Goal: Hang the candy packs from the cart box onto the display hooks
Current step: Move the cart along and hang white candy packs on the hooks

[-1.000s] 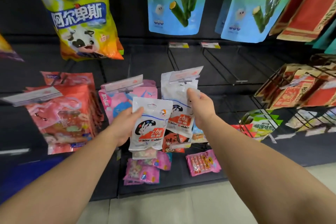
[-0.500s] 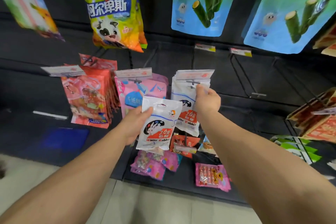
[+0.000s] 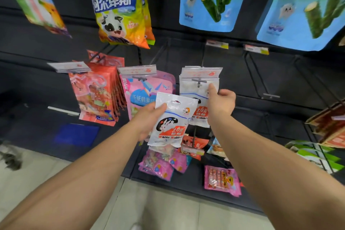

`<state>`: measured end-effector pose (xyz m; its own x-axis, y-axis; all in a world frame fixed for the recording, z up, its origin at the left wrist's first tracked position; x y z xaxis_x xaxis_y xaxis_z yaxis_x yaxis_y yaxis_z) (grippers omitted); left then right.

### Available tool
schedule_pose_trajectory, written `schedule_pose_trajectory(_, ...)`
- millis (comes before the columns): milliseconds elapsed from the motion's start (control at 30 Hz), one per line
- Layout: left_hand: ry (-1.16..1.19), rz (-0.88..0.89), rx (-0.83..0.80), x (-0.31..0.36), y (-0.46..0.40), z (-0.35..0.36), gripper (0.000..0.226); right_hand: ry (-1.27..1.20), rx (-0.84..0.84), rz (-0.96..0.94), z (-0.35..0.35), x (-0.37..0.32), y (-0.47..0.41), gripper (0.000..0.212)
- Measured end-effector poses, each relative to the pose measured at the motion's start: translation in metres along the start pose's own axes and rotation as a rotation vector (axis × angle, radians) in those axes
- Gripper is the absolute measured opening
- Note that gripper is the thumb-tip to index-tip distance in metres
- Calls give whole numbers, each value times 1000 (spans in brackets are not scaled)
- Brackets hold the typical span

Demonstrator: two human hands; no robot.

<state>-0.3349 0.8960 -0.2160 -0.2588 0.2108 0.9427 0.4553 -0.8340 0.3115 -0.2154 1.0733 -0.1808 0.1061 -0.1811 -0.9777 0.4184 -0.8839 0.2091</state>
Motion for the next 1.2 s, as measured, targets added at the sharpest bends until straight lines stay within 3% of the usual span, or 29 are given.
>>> schedule_pose_trajectory(67,-13,5,-19,4,-6,10,27,29,36,-33,-12,3,8,30)
schedule_pose_trajectory(167,-14,23,-35,15,-17,29,17,-25,-252,-8,-14,9,22,41)
schedule_pose_trajectory(267,4,36,-25,24,-27,44,22,-38,-453,-11,-8,4,25,28)
schedule_pose_trajectory(400,20,51,36,32,-40,54,16,-11,-358,-34,-9,-12,14,14)
schedule_pose_trajectory(633,-34,26,114,38,-48,58,26,13,-282,10,0,-8,1,14)
schedule_pose_trajectory(833,-130,-3,275,36,-51,60,30,94,-219,-41,0,-4,-5,14)
schedule_pose_trajectory(1000,-274,-60,377,11,-41,57,27,202,-92,11,-15,19,4,36)
schedule_pose_trajectory(1067,-308,-102,363,-3,-32,54,25,334,-169,84,-18,38,14,32)
schedule_pose_trajectory(1200,-448,-156,357,-30,-7,39,31,606,-552,146,3,74,40,29)
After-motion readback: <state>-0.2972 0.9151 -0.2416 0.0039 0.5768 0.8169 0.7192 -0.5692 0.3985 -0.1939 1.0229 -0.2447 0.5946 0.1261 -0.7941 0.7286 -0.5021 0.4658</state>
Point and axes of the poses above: each hand's wrist, its own y-axis away from the middle knuckle, its own z-axis out of the palm, x = y × z, the point moved 3 cm from there along -y, towards the middle knuckle, and after that the axes turned 15 degrees about -x, right-handed, at the moved point
